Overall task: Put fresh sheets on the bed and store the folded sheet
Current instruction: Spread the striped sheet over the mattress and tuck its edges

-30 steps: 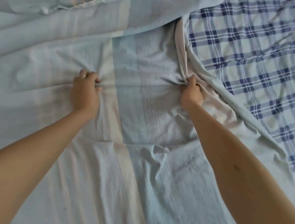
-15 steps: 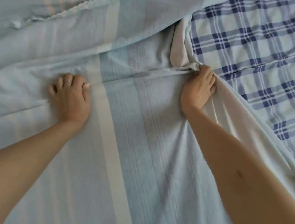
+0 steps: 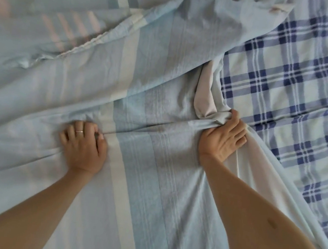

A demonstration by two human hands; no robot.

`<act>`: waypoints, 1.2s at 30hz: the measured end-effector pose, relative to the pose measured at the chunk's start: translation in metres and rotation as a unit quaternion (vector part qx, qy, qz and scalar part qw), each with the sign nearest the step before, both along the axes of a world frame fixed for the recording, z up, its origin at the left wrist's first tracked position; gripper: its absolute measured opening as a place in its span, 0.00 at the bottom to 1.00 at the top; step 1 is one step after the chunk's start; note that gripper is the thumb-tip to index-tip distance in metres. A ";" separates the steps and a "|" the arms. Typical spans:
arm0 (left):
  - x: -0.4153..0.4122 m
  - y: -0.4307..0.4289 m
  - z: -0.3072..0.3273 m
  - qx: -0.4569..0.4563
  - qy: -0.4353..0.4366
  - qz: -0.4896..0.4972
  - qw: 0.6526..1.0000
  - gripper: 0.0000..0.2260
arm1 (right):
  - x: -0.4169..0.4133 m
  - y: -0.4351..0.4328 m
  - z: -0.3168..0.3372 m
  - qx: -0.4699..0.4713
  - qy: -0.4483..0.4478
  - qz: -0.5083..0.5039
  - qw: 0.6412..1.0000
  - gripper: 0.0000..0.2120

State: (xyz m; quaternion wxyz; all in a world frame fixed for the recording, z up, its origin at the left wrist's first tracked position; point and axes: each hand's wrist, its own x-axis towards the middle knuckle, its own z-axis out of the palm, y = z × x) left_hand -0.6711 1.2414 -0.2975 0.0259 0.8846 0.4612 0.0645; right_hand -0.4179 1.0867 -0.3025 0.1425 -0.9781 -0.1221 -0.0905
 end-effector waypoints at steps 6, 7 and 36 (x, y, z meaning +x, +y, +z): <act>0.007 0.005 0.003 -0.011 -0.002 -0.005 1.000 0.11 | 0.003 0.007 0.004 0.001 0.017 -0.005 1.000 0.21; 0.008 0.006 0.006 -0.023 0.008 -0.003 1.000 0.12 | 0.005 0.009 0.005 0.006 0.031 -0.009 0.999 0.21; 0.184 0.035 0.019 -0.133 0.066 -0.034 0.988 0.31 | 0.029 -0.052 0.075 0.122 0.161 -0.036 0.979 0.19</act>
